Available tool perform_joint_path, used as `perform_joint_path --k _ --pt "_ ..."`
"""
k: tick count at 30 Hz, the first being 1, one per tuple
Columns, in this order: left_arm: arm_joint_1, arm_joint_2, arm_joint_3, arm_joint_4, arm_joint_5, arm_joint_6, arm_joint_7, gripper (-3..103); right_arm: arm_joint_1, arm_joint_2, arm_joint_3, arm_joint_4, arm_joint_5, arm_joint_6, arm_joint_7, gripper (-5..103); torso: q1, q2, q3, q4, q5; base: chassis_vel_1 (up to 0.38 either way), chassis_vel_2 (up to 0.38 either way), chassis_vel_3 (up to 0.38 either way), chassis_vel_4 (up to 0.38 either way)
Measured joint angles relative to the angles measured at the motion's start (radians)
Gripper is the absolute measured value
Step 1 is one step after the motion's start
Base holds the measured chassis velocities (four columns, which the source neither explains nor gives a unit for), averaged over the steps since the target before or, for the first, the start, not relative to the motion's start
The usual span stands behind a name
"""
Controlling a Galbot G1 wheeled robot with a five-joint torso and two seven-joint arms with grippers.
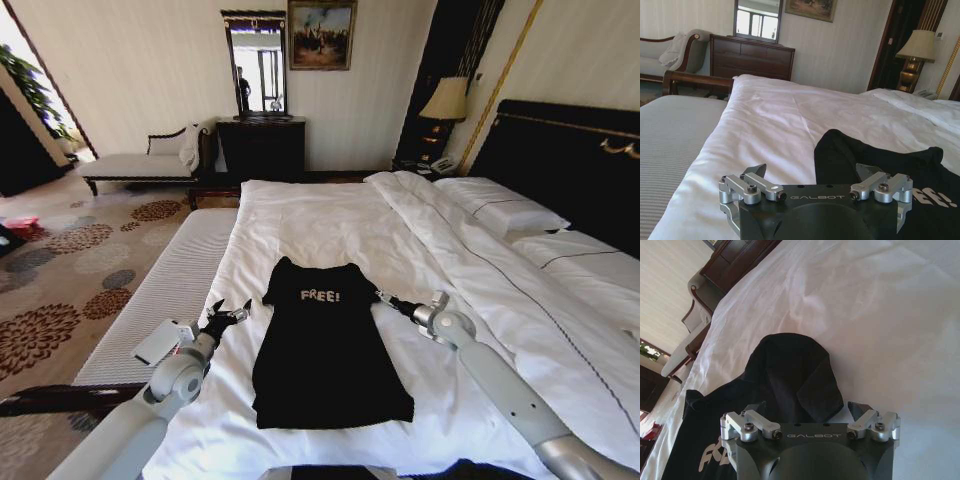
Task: Fold the clothes on the bed.
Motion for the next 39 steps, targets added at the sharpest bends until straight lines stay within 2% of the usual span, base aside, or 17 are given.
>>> perform_joint_path --k 2,4,6,9,10,13,15,17,18,22,25,27,39 --pt "-0.002 -0.001 0.001 0.002 0.002 -0.007 0.004 100 0.008 0.004 -0.006 -0.004 -0.002 0.000 0.000 93 0.000 0.000 0.000 0.0000 0.0000 0.000 0.000 0.000 0.000" --pt "-0.005 -0.001 0.002 0.006 0.008 -0.022 0.009 100 0.031 0.011 -0.021 -0.018 -0.008 -0.001 0.001 82 0.000 0.000 0.000 0.0000 0.0000 0.000 0.000 0.000 0.000" --pt "-0.004 -0.001 0.002 0.006 0.009 -0.024 0.010 100 0.038 0.013 -0.025 -0.022 -0.009 -0.001 0.001 82 0.000 0.000 0.000 0.0000 -0.0001 0.000 0.000 0.000 0.000" --pt "0.002 0.000 -0.001 0.005 0.008 -0.025 0.011 100 0.052 0.020 -0.038 -0.038 -0.017 -0.001 0.001 65 0.000 0.000 0.000 0.0000 0.0000 0.000 0.000 0.000 0.000" --pt "0.002 0.000 -0.001 0.005 0.008 -0.025 0.011 100 0.052 0.020 -0.038 -0.038 -0.017 -0.001 0.001 65 0.000 0.000 0.000 0.0000 0.0000 0.000 0.000 0.000 0.000" --pt "0.003 0.000 -0.001 0.001 0.007 -0.024 0.011 100 0.056 0.023 -0.051 -0.048 -0.029 -0.001 0.000 50 0.000 0.000 0.000 0.0000 0.0001 0.000 0.000 0.000 0.000" --pt "0.003 0.000 -0.001 0.000 0.006 -0.024 0.011 100 0.055 0.023 -0.052 -0.048 -0.031 -0.001 0.000 50 0.000 0.000 0.000 0.0000 0.0000 0.000 0.000 0.000 0.000" --pt "0.004 0.000 -0.004 -0.003 0.004 -0.023 0.011 100 0.047 0.023 -0.053 -0.048 -0.038 -0.001 -0.001 38 0.000 0.000 0.000 -0.0001 0.0000 0.000 0.000 0.000 0.000" --pt "0.004 0.000 -0.004 -0.003 0.004 -0.023 0.011 100 0.047 0.023 -0.053 -0.048 -0.038 -0.001 -0.001 38 0.000 0.000 0.000 -0.0001 0.0000 0.000 0.000 0.000 0.000" --pt "0.009 0.001 -0.010 -0.005 0.002 -0.022 0.010 100 0.040 0.021 -0.048 -0.048 -0.043 0.002 -0.001 17 0.000 0.000 0.000 -0.0001 0.0001 0.000 0.000 0.000 0.000" --pt "0.010 0.003 -0.013 -0.008 -0.001 -0.021 0.008 100 0.040 0.017 -0.048 -0.051 -0.044 0.004 -0.001 12 0.000 0.000 0.000 0.0000 0.0001 0.000 0.000 0.000 0.000" --pt "0.010 0.006 -0.016 -0.009 -0.004 -0.020 0.007 100 0.038 0.011 -0.050 -0.052 -0.048 0.007 -0.002 3 0.000 0.000 0.000 -0.0001 0.0000 0.000 0.000 0.000 0.000" --pt "0.009 0.007 -0.021 -0.012 -0.015 -0.018 0.002 100 0.034 -0.002 -0.043 -0.055 -0.062 0.020 -0.013 0 0.000 0.000 0.000 -0.0001 0.0001 0.000 0.000 0.000 0.000"
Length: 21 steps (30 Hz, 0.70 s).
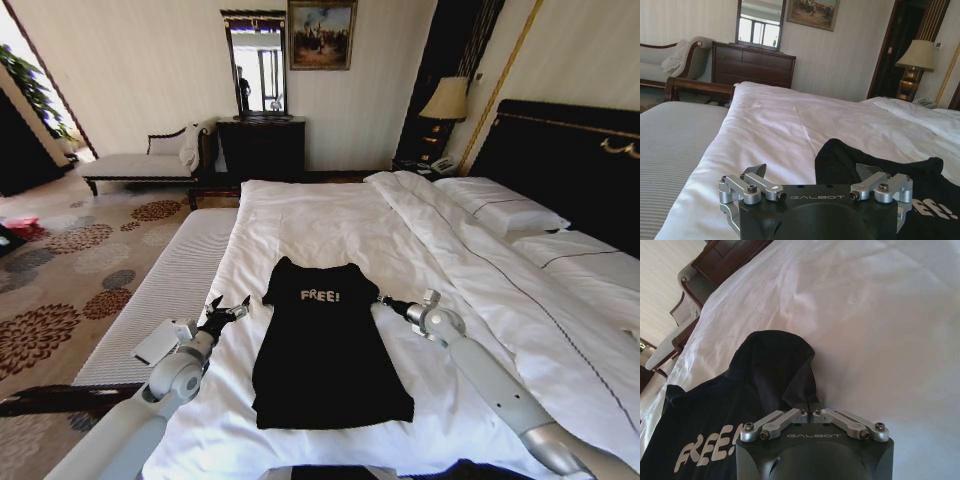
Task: Fold the clothes on the bed.
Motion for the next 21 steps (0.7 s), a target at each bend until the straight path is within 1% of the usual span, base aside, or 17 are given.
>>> perform_joint_path --k 2,6,12,17,21 --pt "0.002 0.001 -0.002 -0.002 -0.001 0.000 0.000 100 0.005 -0.003 0.000 -0.004 -0.006 0.004 -0.005 0 0.000 0.000 0.000 -0.0001 0.0000 0.000 0.000 0.000 0.000" --pt "0.009 0.006 -0.011 -0.010 -0.004 0.000 -0.001 100 0.039 -0.034 -0.003 -0.022 -0.025 0.008 -0.029 0 0.000 0.000 0.000 0.0000 0.0000 0.000 0.000 0.000 0.000" --pt "0.019 0.004 -0.017 -0.019 -0.006 0.001 -0.001 100 0.090 -0.073 -0.007 -0.055 -0.033 0.008 -0.033 0 0.000 0.000 0.000 0.0002 0.0000 0.000 0.000 0.000 0.000" --pt "0.019 -0.002 -0.018 -0.020 -0.005 0.001 -0.001 100 0.093 -0.087 -0.004 -0.068 -0.052 0.013 -0.036 0 0.000 0.000 0.000 -0.0001 0.0000 0.000 0.000 0.000 0.000" --pt "0.024 -0.003 -0.018 -0.025 -0.004 0.001 -0.001 100 0.095 -0.096 0.001 -0.090 -0.063 0.017 -0.040 0 0.000 0.000 0.000 0.0000 0.0001 0.000 0.000 0.000 0.000"
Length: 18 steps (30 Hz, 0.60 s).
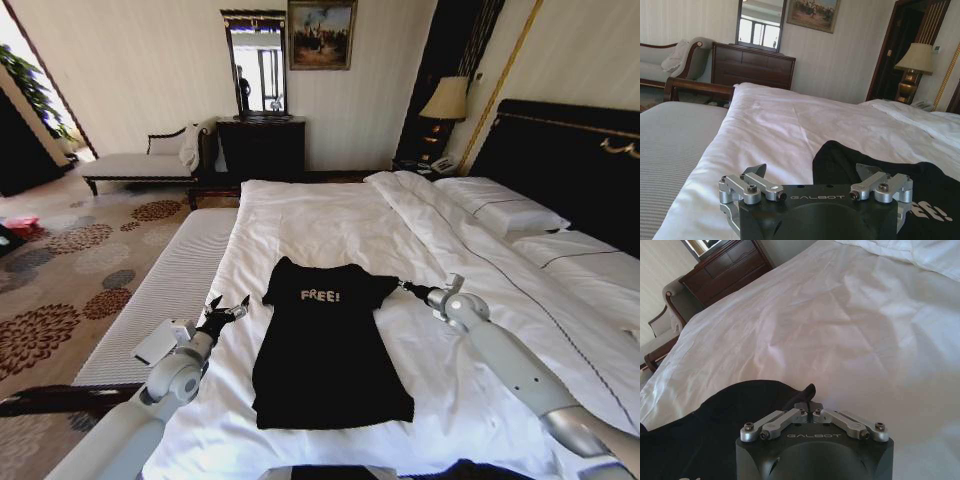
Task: Fold the clothes on the bed.
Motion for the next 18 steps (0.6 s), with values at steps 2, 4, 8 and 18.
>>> perform_joint_path --k 2,4,8,18 --pt "0.007 0.001 -0.005 -0.003 0.000 0.000 0.000 100 -0.002 -0.004 0.006 -0.013 -0.010 0.003 -0.006 0 0.000 0.000 0.000 0.0000 -0.0001 0.000 0.000 0.000 0.000" --pt "0.009 0.000 -0.006 -0.003 0.001 0.000 0.000 100 -0.002 -0.005 0.007 -0.020 -0.013 0.005 -0.011 0 0.000 0.000 0.000 0.0000 0.0000 0.000 0.000 0.000 0.000" --pt "0.016 -0.007 -0.004 -0.006 0.006 0.000 0.001 100 0.010 -0.003 0.002 -0.045 -0.027 0.017 -0.029 0 0.000 0.000 0.000 0.0000 -0.0002 0.000 0.000 0.000 0.000" --pt "0.025 -0.003 -0.013 -0.009 0.006 0.000 0.004 100 -0.014 -0.009 -0.003 -0.009 -0.089 0.031 -0.050 0 0.000 0.000 0.000 -0.0001 -0.0001 0.000 0.000 0.000 0.000"
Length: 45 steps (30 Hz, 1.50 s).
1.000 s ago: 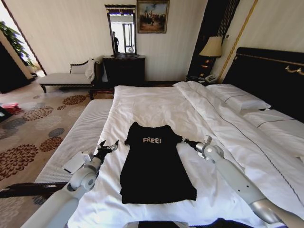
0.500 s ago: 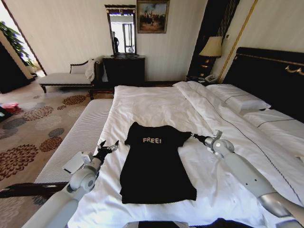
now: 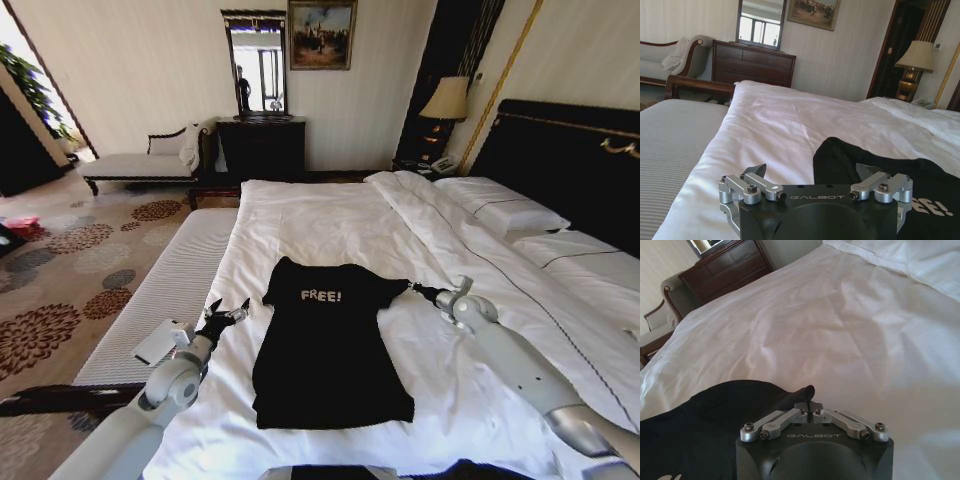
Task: Fold the clothes on the bed.
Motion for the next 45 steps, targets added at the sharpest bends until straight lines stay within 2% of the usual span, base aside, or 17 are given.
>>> perform_joint_path --k 4,14,25,33,37,44,45 --pt "-0.006 -0.005 0.007 0.001 0.000 0.000 0.000 100 -0.017 -0.008 0.001 0.051 -0.022 0.005 -0.004 0 0.000 0.000 0.000 -0.0001 0.0000 0.000 0.000 0.000 0.000" --pt "-0.002 -0.010 0.006 0.003 0.000 0.000 0.003 100 -0.022 -0.024 -0.020 0.183 0.008 -0.006 0.025 0 0.000 0.000 0.000 0.0000 -0.0001 0.000 0.000 0.000 0.000" --pt "0.017 -0.007 -0.007 -0.001 0.000 -0.002 0.011 100 0.068 0.004 -0.190 0.273 0.042 -0.028 0.079 0 0.000 0.000 0.000 0.0002 -0.0002 0.000 0.000 0.000 0.000" --pt "0.019 -0.010 -0.008 0.002 0.000 -0.003 0.017 100 0.101 0.041 -0.268 0.266 0.046 -0.032 0.107 0 0.000 0.000 0.000 0.0000 -0.0002 0.000 0.000 0.000 0.000" --pt "0.025 -0.008 -0.015 0.001 -0.001 -0.004 0.019 100 0.138 0.084 -0.319 0.214 0.045 -0.032 0.122 0 0.000 0.000 0.000 0.0003 -0.0001 0.000 0.000 0.000 0.000" --pt "0.032 -0.007 -0.022 0.001 -0.002 -0.004 0.021 100 0.150 0.111 -0.339 0.176 0.038 -0.032 0.130 -3 0.000 0.000 0.000 0.0002 0.0000 0.000 0.000 0.000 0.000" --pt "0.032 -0.008 -0.022 0.002 -0.002 -0.004 0.022 100 0.149 0.112 -0.338 0.170 0.033 -0.031 0.130 1 0.000 0.000 0.000 0.0001 -0.0002 0.000 0.000 0.000 0.000"
